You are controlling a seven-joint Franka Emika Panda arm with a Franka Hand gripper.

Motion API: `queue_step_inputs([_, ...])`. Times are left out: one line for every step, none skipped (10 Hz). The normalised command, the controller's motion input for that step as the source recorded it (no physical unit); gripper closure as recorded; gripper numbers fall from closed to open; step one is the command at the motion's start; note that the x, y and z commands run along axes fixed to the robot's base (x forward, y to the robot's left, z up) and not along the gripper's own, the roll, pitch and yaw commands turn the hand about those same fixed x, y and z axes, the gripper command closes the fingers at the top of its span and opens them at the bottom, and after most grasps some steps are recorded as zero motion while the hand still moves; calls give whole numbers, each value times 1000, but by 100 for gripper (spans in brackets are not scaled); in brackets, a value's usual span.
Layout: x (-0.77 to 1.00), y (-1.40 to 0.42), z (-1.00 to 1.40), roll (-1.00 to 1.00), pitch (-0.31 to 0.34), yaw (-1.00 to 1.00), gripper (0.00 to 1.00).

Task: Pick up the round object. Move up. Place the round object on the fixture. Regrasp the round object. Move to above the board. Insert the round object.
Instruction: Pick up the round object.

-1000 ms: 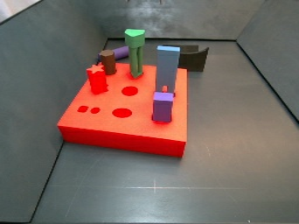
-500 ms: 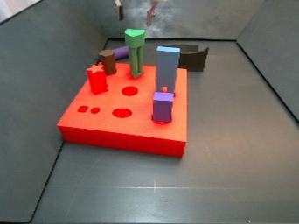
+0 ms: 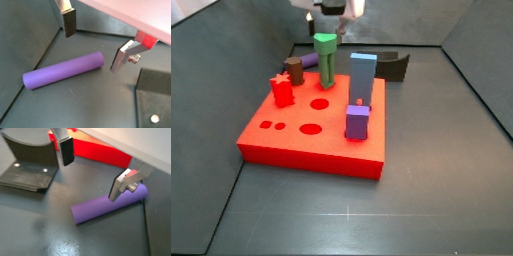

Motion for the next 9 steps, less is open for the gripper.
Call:
queue_step_inputs([-69, 54, -446, -320, -57, -591, 0])
queue_step_inputs([-23, 137, -523, -287, -31, -506, 0])
queue_step_inputs([0, 237, -637, -233, -10, -380, 0])
queue_step_inputs([186, 291, -637, -223, -26, -263, 0])
queue_step_inputs([151, 309, -517, -284, -54, -271, 0])
queue_step_inputs([0, 254, -446, -319, -116, -306, 0])
queue_step_inputs([0, 174, -437, -331, -169, -297, 0])
queue_step_inputs([-80, 117, -434, -343, -170, -283, 0])
queue_step_inputs([-149, 54, -451, -336, -167, -237, 0])
